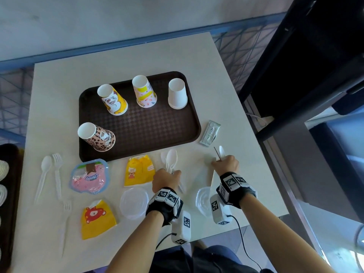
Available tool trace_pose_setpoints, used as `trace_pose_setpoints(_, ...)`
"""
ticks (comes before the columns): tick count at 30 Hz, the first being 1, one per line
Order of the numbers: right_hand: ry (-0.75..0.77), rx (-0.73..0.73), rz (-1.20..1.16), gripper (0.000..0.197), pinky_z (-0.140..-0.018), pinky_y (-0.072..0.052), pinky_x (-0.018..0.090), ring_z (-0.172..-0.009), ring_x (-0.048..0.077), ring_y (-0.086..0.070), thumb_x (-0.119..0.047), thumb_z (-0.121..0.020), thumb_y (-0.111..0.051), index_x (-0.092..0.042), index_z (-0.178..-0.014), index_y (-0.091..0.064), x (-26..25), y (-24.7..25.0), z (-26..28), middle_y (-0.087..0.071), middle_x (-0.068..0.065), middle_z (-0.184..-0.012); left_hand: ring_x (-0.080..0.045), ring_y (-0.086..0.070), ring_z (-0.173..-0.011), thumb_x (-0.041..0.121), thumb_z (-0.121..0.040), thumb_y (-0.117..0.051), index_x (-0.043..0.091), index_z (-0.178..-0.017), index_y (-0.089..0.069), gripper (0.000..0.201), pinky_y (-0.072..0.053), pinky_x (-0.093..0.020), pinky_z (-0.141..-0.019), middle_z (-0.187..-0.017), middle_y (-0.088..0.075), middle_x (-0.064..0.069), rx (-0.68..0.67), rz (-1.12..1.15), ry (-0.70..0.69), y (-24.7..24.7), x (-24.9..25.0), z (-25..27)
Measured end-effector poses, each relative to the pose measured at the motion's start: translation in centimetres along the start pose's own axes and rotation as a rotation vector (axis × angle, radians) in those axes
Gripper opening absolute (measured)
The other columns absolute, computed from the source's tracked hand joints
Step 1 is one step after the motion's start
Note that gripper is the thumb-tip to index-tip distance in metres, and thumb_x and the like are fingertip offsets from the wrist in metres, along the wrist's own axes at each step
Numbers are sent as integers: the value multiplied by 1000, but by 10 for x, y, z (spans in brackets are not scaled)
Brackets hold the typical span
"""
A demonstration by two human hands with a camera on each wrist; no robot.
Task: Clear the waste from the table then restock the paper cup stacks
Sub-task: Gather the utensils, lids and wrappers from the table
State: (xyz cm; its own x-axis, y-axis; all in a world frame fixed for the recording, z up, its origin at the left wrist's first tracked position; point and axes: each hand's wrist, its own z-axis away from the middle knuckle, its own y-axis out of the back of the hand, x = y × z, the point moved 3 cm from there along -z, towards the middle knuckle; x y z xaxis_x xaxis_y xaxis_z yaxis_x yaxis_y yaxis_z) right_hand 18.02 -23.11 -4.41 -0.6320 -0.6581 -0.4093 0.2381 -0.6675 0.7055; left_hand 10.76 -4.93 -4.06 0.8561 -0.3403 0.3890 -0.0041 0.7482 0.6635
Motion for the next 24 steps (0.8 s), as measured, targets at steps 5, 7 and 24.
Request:
trace_pose_setpoints(5, 61, 47, -113, 24, -66, -38, 30, -86, 36, -60, -17, -80, -57, 5, -89, -61, 5, 5, -3, -65, 18, -83, -32, -57, -83, 31, -78, -58, 2, -98, -58, 35, -45, -34, -71, -100, -65, -15, 2, -13, -53, 2, -5, 2)
trace_pose_setpoints(7, 64, 70, -206, 22, -70, -37, 30, -88, 33, -60, -18, -84, -51, 0, -95, -55, 6, 11, -2, -71, 17, -86, -33, -58, -85, 29, -78, -57, 3, -98, -55, 33, -45, -35, -71, -100, -64, -16, -5, -34, -102, 4, -7, 4)
trace_pose_setpoints(24, 355, -348, -453, 28, -30, -25, 12, -29, 4, -31, -20, -91, -51, -19, -63, -49, -89, -52, 89, -34, 1, -53, -42, -49, -119, 22, -92, -49, 10, -138, -35, 50, -38, -43, -97, -130, -53, -25, 227, 47, -203, 132, -108, 12)
